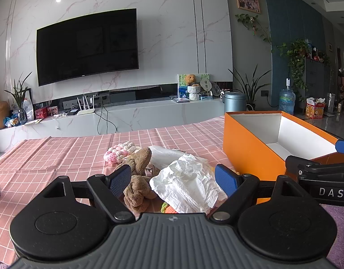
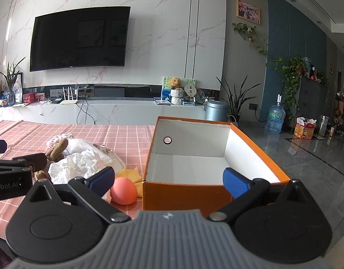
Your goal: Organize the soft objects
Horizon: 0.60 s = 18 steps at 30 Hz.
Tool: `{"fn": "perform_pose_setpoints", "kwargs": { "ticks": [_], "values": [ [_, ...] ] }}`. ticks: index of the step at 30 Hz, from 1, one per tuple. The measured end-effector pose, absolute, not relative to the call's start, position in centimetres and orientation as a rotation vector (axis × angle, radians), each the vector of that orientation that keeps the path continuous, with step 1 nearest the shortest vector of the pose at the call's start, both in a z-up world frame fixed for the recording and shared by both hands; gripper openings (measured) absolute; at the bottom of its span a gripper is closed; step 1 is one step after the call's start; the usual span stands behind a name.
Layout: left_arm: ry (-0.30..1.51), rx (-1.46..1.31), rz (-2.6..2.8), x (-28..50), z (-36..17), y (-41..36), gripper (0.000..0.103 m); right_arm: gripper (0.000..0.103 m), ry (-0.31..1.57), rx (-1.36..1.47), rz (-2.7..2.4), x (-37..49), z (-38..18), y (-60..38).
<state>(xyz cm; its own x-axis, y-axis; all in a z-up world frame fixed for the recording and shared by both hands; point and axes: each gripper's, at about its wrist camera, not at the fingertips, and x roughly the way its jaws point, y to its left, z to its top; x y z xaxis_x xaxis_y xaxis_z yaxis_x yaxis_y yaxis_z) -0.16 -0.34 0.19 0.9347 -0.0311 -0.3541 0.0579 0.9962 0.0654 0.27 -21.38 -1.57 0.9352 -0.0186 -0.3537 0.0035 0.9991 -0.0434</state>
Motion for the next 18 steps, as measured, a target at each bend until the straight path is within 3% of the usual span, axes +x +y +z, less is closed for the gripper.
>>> {"fn": "perform_pose_setpoints", "kwargs": {
  "ticks": [18],
  "values": [
    [0.364,0.073,-0.048,0.06,-0.1,-0.19,0.099,0.101,0.364,-0.044,-0.013,0.46,-1.64,-21.48]
  ]
}}
